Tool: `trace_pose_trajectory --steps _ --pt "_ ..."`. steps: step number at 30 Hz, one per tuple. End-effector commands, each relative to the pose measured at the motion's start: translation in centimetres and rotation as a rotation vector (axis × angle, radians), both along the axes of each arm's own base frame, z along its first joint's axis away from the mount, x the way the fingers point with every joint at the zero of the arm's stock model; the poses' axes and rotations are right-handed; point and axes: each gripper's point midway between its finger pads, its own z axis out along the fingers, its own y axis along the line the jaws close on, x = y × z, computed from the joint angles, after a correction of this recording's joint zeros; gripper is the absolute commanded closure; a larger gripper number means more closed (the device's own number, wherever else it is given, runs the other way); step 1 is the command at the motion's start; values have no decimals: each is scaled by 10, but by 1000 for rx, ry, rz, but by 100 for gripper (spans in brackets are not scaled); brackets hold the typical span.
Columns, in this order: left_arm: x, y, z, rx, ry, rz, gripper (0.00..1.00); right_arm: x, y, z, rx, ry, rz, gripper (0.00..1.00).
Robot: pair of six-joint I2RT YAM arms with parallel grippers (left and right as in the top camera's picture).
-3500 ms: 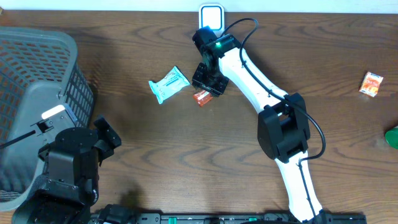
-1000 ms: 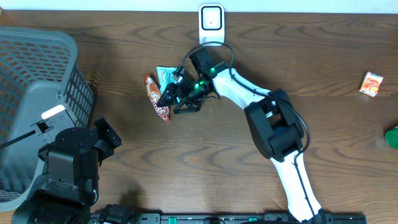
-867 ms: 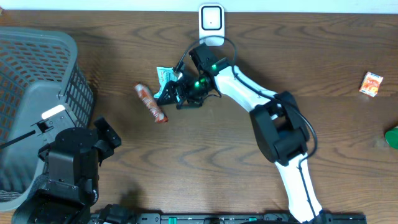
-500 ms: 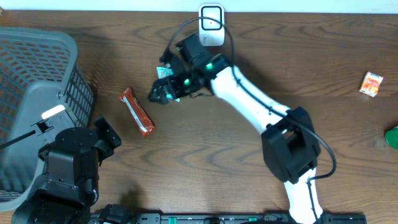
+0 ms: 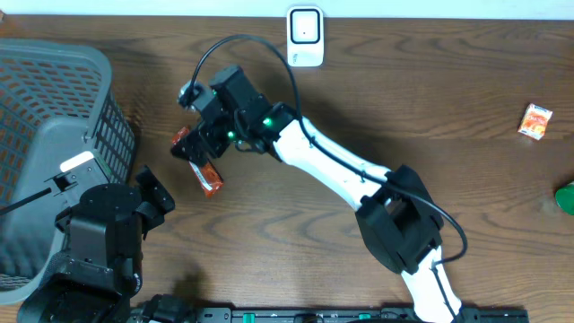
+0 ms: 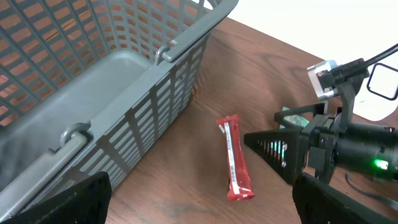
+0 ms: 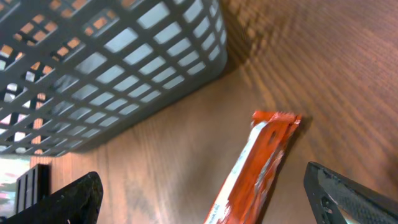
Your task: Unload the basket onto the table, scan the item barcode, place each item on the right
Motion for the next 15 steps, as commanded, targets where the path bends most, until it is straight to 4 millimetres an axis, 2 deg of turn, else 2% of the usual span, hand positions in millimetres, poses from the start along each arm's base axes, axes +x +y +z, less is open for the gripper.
trace_pose_trajectory --steps 1,6,10,15 --pt "-1 3 0 7 -2 15 7 5 0 -32 24 72 56 1" --pt "-1 3 0 7 -2 15 7 24 6 -56 17 112 59 1" --pt "-1 3 0 7 -2 15 7 39 18 -64 15 107 62 1" --pt "-1 3 0 7 -2 15 7 41 25 -87 -21 155 68 1"
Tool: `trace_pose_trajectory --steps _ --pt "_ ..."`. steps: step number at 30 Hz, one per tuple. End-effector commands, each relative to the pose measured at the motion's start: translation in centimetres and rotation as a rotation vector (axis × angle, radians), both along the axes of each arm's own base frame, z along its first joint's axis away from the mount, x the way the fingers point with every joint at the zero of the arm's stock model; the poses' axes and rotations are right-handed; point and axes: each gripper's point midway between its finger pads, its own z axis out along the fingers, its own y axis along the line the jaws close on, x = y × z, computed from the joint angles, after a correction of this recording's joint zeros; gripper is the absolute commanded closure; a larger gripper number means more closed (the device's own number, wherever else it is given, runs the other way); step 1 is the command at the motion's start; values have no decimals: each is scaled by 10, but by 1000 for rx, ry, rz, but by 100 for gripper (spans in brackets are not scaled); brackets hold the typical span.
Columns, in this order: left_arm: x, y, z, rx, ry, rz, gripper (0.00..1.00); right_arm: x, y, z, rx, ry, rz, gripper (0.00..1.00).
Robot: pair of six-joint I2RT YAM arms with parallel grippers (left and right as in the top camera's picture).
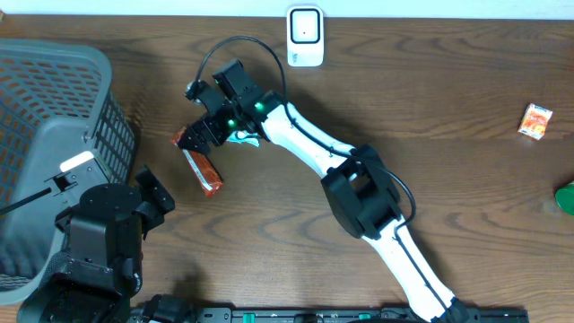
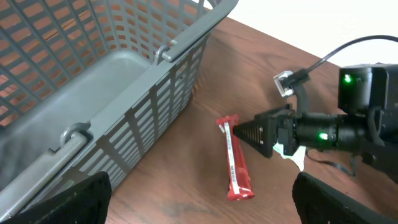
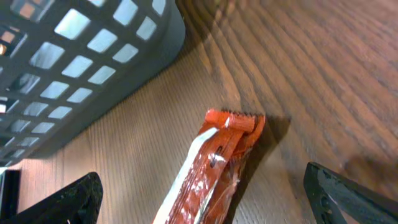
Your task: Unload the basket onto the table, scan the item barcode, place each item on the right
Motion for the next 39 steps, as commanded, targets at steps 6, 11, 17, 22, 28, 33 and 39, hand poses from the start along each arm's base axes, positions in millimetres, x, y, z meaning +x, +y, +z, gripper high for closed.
trace_pose_trajectory --steps 6,11,17,22,28,33,39 --pt "-1 3 0 7 -2 15 7 -17 5 -26 -32 62 70 1" --pt "-1 3 0 7 -2 15 7 -42 3 -38 -94 100 120 4" --pt "-1 3 0 7 -2 15 7 -59 2 -51 -143 126 149 13" --pt "-1 3 0 7 -2 15 7 -67 -1 -80 -185 181 145 18" --pt "-1 3 0 7 -2 15 7 -64 -10 -101 -244 180 117 41" --pt "-1 3 0 7 -2 15 7 -68 -16 -108 -286 171 132 54" --pt "-1 3 0 7 -2 15 7 -75 -16 -112 -316 153 148 34"
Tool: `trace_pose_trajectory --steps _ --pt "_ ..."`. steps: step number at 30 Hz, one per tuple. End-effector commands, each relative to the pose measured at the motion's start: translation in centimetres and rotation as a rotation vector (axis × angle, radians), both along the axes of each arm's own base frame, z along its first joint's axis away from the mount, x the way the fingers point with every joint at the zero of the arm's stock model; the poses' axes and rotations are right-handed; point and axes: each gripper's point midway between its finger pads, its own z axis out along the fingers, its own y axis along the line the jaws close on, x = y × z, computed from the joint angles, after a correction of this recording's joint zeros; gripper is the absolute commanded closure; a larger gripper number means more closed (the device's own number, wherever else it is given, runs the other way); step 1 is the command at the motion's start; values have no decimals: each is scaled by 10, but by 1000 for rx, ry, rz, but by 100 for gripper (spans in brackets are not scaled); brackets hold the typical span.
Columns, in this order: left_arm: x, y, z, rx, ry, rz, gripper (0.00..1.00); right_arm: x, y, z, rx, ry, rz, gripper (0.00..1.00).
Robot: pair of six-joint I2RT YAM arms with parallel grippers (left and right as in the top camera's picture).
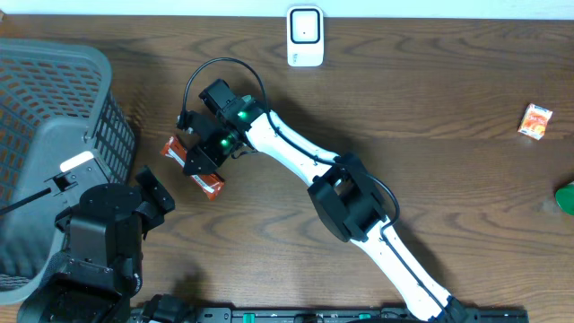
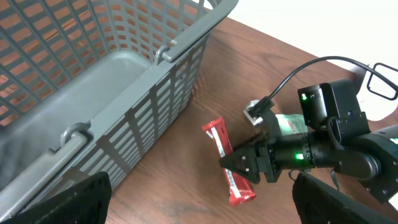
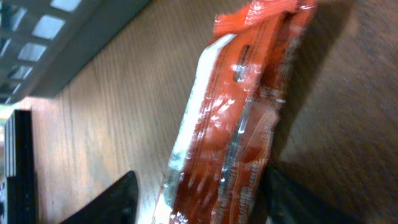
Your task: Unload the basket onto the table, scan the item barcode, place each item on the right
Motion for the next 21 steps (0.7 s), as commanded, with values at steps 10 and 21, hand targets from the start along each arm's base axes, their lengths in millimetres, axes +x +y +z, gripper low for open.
trace_pose_trajectory --steps 10,21 --pt "-1 3 0 7 -2 15 7 -12 -28 -100 -327 -89 -40 62" --pt "-1 3 0 7 -2 15 7 41 -42 -77 -438 -320 -139 99"
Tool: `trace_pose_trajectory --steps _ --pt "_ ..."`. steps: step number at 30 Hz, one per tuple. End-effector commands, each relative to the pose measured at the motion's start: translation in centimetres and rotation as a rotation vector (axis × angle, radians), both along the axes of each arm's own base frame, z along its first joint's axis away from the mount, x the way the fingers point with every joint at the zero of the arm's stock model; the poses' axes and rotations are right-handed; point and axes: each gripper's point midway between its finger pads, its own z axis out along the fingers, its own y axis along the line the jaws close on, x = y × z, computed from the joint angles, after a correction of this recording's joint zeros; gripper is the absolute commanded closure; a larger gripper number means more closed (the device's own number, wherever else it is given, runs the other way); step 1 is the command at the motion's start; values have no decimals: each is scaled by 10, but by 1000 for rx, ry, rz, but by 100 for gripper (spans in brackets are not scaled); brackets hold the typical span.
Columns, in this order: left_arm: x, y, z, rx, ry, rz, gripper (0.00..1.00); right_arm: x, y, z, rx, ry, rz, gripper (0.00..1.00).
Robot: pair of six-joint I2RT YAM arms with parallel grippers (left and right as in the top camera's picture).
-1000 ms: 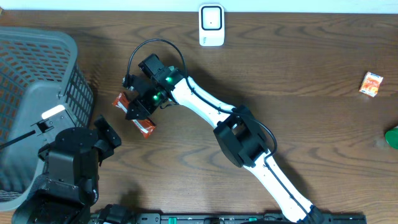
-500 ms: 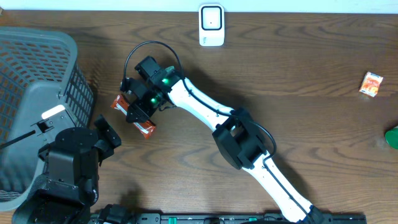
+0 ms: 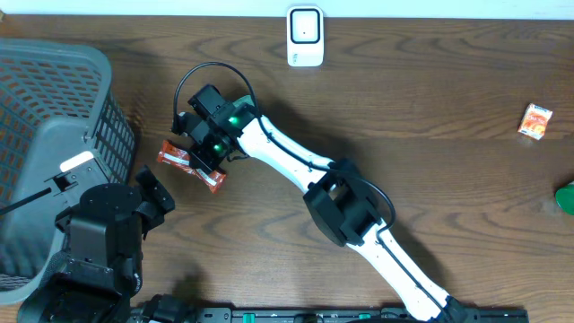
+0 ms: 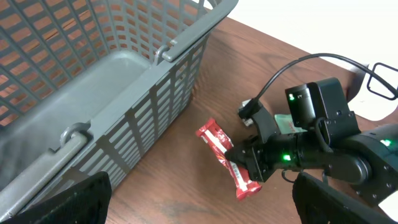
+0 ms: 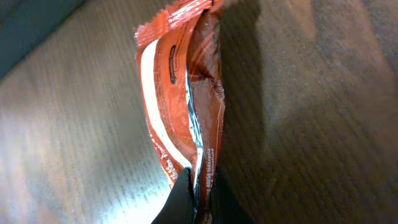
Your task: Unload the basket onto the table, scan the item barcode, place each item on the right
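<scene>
A red snack bar [image 3: 184, 165] in a crinkled wrapper with a white strip [image 5: 180, 93] sits on the wooden table just right of the grey basket [image 3: 54, 135]. My right gripper [image 5: 198, 190] is shut on the bar's lower end, pinching the wrapper's seam. From overhead, that gripper [image 3: 206, 161] stands over the bar's right half. In the left wrist view the bar [image 4: 221, 152] sticks out from under it. My left gripper [image 4: 202, 214] is open and empty, near the table's front left. The white scanner [image 3: 305, 36] stands at the table's back edge.
The basket's slatted wall [image 4: 155, 99] rises close to the left of the bar. A small orange packet [image 3: 536, 120] lies at the far right, with a green object [image 3: 565, 197] at the right edge below it.
My right gripper's jaws stood apart on either side of the bar; now they are shut on its wrapper. The bar has turned slightly, with its free end further left.
My right gripper was open above the bar beside the basket. Then it hung lower, near the bar's far end. Later its jaws straddled the bar, and now they pinch it. The left arm has stayed still throughout.
</scene>
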Motion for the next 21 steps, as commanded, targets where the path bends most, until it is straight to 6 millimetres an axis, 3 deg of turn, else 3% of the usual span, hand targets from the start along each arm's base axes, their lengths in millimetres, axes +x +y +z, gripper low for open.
trace_pose_trajectory --steps 1,8,12,16,21 --pt "-1 3 0 7 -2 15 7 36 -45 -57 -313 -201 -107 99" --pt "-1 3 0 7 -2 15 7 108 -88 39 -525 -604 -234 99" --pt "-1 3 0 7 -2 15 7 132 -119 71 -612 -708 -313 99" --pt "-1 3 0 7 -2 15 7 139 -141 74 -676 -716 -341 99" --pt "-1 3 0 7 -2 15 7 99 -155 44 -687 -466 -210 99"
